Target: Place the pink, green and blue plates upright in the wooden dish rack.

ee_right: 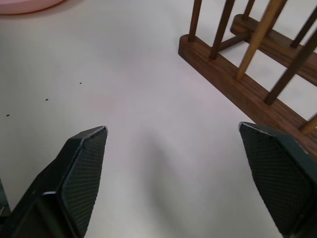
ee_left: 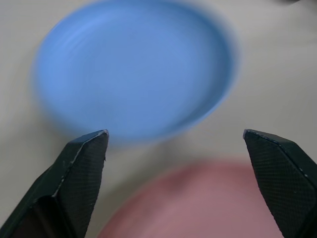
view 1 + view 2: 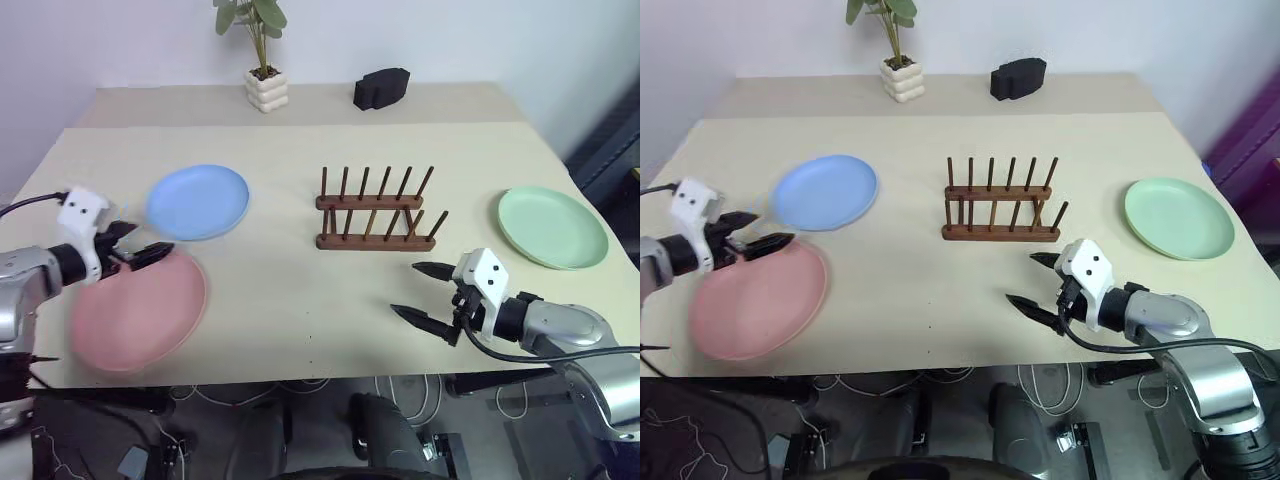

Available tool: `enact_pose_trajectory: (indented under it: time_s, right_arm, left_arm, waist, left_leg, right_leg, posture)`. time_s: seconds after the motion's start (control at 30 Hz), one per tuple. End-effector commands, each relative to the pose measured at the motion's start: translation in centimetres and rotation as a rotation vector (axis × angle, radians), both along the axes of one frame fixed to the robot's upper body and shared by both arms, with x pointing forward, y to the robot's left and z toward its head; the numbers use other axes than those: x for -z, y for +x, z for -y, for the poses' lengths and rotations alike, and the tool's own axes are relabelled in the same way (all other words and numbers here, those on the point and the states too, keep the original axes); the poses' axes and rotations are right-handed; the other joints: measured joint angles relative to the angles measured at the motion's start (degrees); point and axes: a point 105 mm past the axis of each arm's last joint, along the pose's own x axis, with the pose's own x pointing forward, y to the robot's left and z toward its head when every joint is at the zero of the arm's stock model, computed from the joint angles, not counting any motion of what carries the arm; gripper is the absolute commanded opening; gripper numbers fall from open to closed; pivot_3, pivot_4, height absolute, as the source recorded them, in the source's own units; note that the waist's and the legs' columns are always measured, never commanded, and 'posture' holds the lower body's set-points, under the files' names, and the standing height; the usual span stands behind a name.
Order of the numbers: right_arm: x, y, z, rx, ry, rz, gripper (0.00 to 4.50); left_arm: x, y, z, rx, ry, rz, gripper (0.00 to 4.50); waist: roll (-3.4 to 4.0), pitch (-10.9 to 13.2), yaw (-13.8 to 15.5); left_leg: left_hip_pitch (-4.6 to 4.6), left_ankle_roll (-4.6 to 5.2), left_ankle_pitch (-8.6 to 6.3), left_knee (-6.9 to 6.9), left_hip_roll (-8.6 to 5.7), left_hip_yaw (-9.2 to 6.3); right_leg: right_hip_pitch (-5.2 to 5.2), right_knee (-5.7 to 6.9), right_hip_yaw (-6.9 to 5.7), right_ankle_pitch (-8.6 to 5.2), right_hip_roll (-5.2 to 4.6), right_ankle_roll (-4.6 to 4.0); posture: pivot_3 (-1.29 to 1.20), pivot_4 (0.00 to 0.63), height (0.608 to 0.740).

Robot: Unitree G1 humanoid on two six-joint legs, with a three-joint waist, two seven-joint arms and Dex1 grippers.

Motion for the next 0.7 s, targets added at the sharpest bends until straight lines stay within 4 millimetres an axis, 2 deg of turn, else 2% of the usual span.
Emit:
enact_pose_trajectory:
  time_s: [0.03,0.07,0.13,0.27,0.47,0.57,0.7]
  right_arm:
    - [-0.5,0.2,-0.5,-0.040,0.004,0.027,4.43]
    - [-0.4,0.5,-0.5,-0.048,0.006,0.024,4.43]
    - [0.0,0.7,-0.7,-0.062,0.001,0.019,4.43]
    - [0.3,0.9,-0.8,-0.069,0.003,0.020,4.43]
    - [0.5,0.8,-0.9,-0.069,0.007,0.023,4.43]
    - [0.2,0.4,-1.0,-0.074,0.021,0.032,4.50]
    - [-0.6,-0.1,-1.5,-0.101,0.073,0.056,4.50]
  left_arm:
    - [-0.3,-1.9,-2.7,-0.106,0.000,-0.021,4.50]
    - [0.8,-2.9,-3.7,-0.149,0.004,-0.074,4.50]
    - [2.4,-4.4,-4.9,-0.210,0.016,-0.144,4.50]
    - [4.1,-5.6,-5.8,-0.267,0.029,-0.222,4.50]
    - [4.9,-5.7,-5.8,-0.274,-0.002,-0.250,4.50]
    - [5.0,-5.2,-5.3,-0.254,-0.016,-0.234,3.69]
    - [4.9,-4.9,-5.1,-0.243,-0.024,-0.228,1.70]
  waist:
    - [-0.09,0.08,0.35]
    - [-0.10,0.08,0.75]
    - [-0.09,0.11,-0.27]
    - [-0.17,0.21,0.12]
    - [0.04,0.27,0.06]
    - [0.07,0.27,0.09]
    - [0.09,0.28,-0.01]
  left_leg:
    - [-0.01,0.00,0.00,0.00,0.00,0.00]
    - [-0.03,-0.01,0.00,0.01,-0.01,0.00]
    - [0.04,-0.12,-0.07,-0.02,0.09,0.13]
    - [0.02,-0.16,-0.10,-0.07,0.26,0.21]
    - [0.05,-0.18,-0.11,-0.07,0.28,0.24]
    - [0.05,-0.18,-0.11,-0.07,0.28,0.25]
    - [0.05,-0.18,-0.11,-0.07,0.29,0.29]
  right_leg:
    - [0.00,-0.01,0.00,0.00,0.00,0.00]
    - [-0.01,-0.03,-0.01,0.12,-0.05,-0.19]
    - [-0.09,-0.06,0.02,0.14,-0.13,-0.22]
    - [-0.18,-0.06,-0.12,0.13,-0.03,-0.28]
    - [-0.17,-0.05,-0.12,0.13,-0.11,-0.31]
    - [-0.17,-0.05,-0.12,0.14,-0.11,-0.32]
    - [-0.19,-0.05,-0.11,0.14,-0.12,-0.32]
  posture:
    - [0.00,0.150,0.740]
    - [0.00,0.150,0.740]
    - [0.00,0.150,0.740]
    - [0.00,0.150,0.740]
    - [0.00,0.150,0.740]
    - [0.00,0.150,0.740]
    - [0.00,0.150,0.740]
